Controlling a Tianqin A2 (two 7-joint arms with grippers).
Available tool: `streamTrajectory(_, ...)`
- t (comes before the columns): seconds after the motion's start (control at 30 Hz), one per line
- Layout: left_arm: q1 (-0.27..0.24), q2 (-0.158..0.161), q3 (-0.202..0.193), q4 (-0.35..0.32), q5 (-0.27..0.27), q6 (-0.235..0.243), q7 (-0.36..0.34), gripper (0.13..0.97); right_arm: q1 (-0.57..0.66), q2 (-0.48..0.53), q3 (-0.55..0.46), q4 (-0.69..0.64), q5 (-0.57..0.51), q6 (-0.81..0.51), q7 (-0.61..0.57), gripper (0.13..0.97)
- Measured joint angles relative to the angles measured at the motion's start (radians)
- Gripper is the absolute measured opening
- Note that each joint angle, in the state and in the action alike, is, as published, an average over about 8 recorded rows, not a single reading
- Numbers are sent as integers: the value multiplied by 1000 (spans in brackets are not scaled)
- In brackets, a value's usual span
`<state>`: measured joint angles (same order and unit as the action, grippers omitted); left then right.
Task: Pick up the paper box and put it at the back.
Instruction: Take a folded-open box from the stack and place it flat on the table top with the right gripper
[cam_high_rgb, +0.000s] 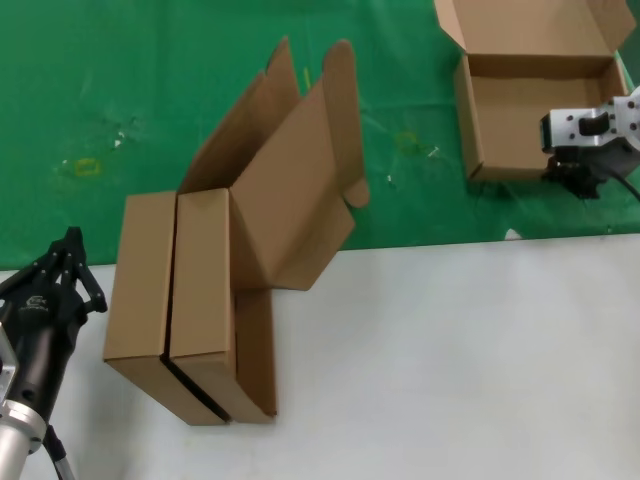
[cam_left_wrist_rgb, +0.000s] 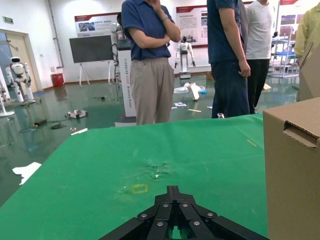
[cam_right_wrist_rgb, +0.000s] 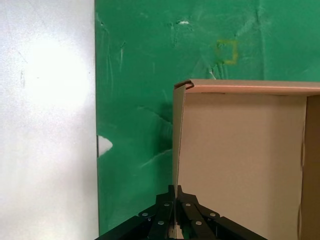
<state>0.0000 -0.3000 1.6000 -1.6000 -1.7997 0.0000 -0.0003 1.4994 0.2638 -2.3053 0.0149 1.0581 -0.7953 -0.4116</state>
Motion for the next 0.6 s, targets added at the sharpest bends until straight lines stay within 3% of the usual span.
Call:
streamTrajectory(0.33, 0, 0, 0, 0, 0, 0, 0, 144, 0, 1, -2, 1, 0, -5, 2, 148)
streamTrajectory(0.6, 0, 0, 0, 0, 0, 0, 0, 144, 0, 1, -2, 1, 0, -5, 2, 197)
